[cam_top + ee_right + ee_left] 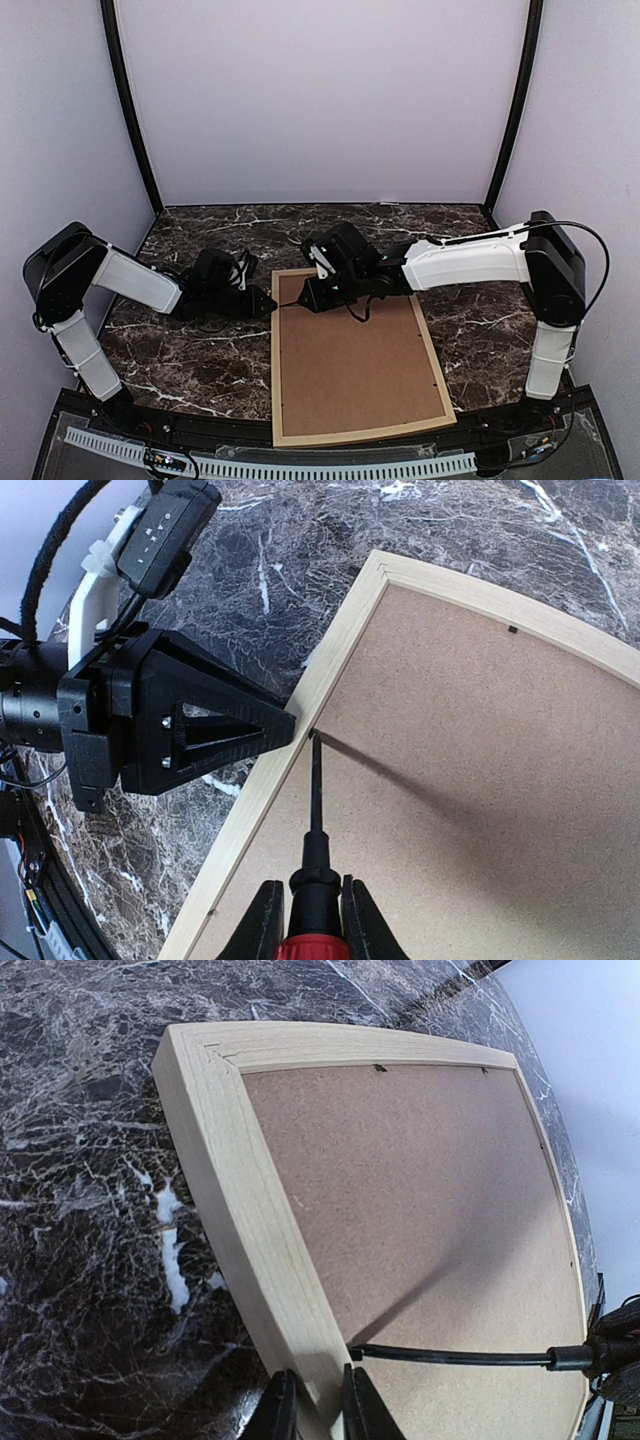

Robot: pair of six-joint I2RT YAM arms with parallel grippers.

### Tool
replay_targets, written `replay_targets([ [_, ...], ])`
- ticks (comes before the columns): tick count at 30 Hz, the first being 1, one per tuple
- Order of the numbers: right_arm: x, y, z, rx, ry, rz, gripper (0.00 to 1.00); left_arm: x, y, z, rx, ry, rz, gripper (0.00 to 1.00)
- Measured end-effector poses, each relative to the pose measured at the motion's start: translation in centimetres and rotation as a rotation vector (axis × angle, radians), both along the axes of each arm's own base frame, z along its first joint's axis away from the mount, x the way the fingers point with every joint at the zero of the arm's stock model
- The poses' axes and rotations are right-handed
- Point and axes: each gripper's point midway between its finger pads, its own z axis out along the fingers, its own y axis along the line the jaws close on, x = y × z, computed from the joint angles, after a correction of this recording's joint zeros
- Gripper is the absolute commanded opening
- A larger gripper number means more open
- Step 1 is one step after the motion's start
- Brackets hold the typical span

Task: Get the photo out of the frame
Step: Hold the photo frame at the center of the board, then release the fastener from the backboard.

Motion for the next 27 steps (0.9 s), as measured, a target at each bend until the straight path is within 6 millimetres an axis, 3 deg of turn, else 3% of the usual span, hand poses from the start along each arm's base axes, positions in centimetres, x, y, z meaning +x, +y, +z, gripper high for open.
replay_targets([
  [27,-0.22,0.17,0.27,-0.008,0.01,0.0,0.0,0.03,0.04,0.02,-0.005,0.002,0.003,0.15],
])
